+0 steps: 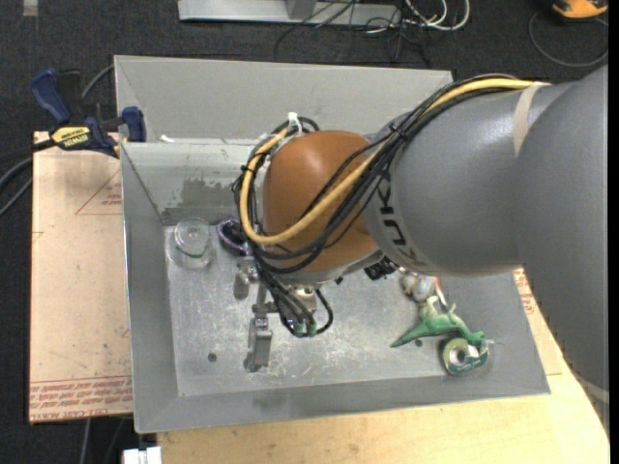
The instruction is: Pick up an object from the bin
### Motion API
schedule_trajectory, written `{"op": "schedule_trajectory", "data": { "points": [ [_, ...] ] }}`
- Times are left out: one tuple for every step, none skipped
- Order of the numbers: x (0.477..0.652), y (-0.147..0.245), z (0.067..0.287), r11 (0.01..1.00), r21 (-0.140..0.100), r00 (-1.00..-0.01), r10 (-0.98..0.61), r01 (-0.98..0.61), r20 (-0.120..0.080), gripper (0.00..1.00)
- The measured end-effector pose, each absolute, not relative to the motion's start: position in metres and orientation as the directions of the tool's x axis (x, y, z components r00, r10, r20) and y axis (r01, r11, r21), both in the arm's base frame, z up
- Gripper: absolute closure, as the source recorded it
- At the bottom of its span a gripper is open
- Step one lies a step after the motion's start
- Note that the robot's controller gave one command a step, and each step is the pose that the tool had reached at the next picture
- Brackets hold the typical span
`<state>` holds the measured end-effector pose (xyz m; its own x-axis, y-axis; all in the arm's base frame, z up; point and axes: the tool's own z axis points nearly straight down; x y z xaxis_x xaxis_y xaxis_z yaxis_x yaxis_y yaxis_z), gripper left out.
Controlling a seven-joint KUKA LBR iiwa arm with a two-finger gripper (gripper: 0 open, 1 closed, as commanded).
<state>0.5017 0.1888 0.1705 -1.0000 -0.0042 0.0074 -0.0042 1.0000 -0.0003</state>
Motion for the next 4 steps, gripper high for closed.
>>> {"op": "schedule_trajectory", "data": {
  "points": [
    [0.504,0.188,0.175,1.0,0.001,-1.0,0.001,0.001,0.0,0.0],
    [0.592,0.145,0.068,0.998,-0.001,-0.998,-0.06,-0.06,0.008,0.0],
    [0.598,0.176,0.162,0.999,0.004,-0.999,-0.052,-0.052,-0.007,0.0],
    [0.628,0.139,0.098,0.991,-0.002,-0.991,0.131,0.131,0.007,0.0]
  ]
}}
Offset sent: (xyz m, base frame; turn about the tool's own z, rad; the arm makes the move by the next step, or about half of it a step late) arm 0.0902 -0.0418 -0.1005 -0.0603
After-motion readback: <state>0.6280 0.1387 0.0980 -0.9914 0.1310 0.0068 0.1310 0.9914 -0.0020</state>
